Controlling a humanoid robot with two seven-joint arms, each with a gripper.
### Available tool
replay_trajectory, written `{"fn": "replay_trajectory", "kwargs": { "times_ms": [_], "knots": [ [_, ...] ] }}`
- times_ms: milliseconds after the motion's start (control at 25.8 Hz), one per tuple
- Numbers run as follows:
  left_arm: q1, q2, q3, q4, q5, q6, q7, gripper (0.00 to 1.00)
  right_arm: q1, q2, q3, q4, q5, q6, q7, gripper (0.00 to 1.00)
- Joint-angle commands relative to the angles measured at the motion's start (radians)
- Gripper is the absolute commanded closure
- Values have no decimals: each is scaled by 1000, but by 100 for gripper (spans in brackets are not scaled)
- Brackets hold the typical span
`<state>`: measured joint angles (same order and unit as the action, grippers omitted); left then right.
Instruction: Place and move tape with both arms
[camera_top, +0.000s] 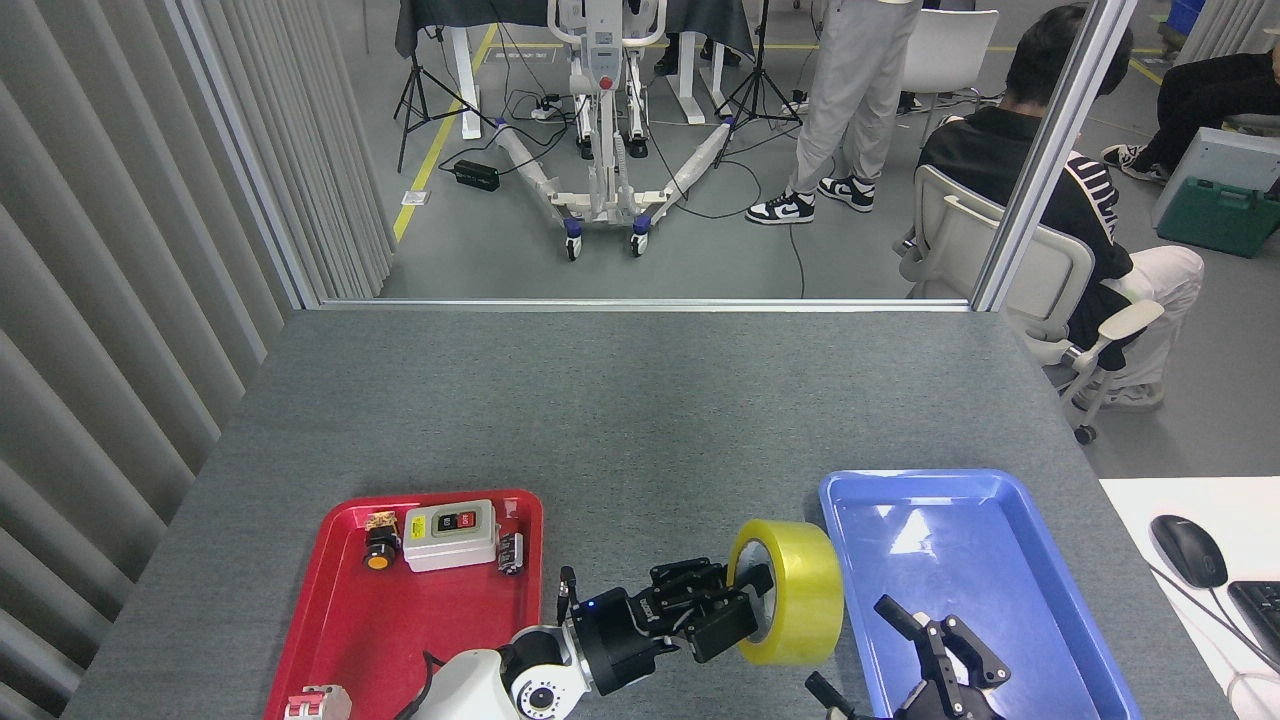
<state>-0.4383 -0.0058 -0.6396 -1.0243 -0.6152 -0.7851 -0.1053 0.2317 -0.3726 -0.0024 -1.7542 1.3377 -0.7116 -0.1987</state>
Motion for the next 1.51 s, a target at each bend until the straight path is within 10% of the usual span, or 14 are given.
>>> {"fn": "replay_trajectory", "kwargs": {
  "times_ms": [0,619,735,851,929,1083,1470],
  "knots": [
    [0,-6,-54,0,-1,0,-1,100,-26,-35,70,12,0,18,-48,1],
    [-5,-33,-57,35,-6,0,-2,100,15,-37,116,4,5,-58,-56,2],
    [-5,-34,-57,38,-6,0,-2,100,20,-37,116,1,5,-60,-56,36],
    [-5,-36,-55,38,-6,0,-4,100,29,-39,116,1,5,-60,-56,95],
    [-5,-37,-55,38,-4,0,-2,100,32,-45,114,-1,5,-60,-54,100],
    [-5,-42,-52,29,5,0,1,4,61,-66,84,-1,1,-58,-58,100],
    [0,10,11,1,80,0,21,0,120,-103,-76,7,-63,-54,-54,100]
  ]
}}
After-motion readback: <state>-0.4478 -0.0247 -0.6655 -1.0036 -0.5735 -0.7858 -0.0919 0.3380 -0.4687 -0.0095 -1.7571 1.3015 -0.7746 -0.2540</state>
